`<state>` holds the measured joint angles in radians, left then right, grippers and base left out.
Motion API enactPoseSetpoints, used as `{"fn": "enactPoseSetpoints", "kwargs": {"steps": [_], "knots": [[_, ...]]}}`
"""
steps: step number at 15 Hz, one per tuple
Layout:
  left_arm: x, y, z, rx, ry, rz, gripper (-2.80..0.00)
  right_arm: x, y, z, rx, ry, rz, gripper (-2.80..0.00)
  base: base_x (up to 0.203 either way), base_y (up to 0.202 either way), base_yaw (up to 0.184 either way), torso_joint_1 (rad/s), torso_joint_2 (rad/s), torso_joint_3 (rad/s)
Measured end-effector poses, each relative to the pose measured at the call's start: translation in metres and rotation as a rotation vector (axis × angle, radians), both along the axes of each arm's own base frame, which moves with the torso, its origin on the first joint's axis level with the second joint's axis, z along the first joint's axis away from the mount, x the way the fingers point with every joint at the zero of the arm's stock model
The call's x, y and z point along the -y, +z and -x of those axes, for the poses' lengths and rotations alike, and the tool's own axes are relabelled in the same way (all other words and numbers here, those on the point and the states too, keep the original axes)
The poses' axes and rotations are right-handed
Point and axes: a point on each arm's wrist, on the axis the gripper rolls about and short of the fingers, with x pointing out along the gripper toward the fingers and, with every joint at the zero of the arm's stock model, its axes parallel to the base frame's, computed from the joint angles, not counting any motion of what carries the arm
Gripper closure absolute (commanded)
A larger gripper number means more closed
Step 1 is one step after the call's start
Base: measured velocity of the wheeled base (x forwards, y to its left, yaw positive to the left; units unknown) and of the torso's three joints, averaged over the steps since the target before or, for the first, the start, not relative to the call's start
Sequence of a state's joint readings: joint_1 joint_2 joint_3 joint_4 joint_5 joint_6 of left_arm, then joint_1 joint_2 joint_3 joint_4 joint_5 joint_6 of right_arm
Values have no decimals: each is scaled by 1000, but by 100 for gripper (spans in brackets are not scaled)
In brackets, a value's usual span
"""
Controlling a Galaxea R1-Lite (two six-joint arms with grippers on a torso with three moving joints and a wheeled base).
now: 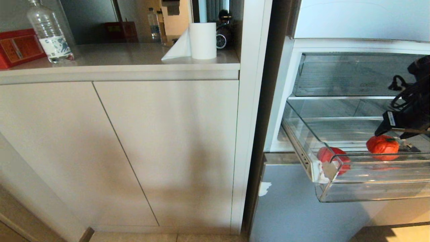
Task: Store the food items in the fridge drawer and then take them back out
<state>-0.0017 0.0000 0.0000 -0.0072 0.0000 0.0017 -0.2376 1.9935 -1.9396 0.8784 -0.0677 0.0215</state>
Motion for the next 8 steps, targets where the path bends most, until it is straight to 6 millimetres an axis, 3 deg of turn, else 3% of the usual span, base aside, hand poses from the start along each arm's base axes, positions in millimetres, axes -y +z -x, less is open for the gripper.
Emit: {"fn": "enactPoseSetpoints", "kwargs": {"steps": [8], "knots": [[0, 0, 0, 0, 0, 0, 0, 13, -23, -25, 13, -9, 10, -280, 0, 0, 0, 0, 0, 0]]}}
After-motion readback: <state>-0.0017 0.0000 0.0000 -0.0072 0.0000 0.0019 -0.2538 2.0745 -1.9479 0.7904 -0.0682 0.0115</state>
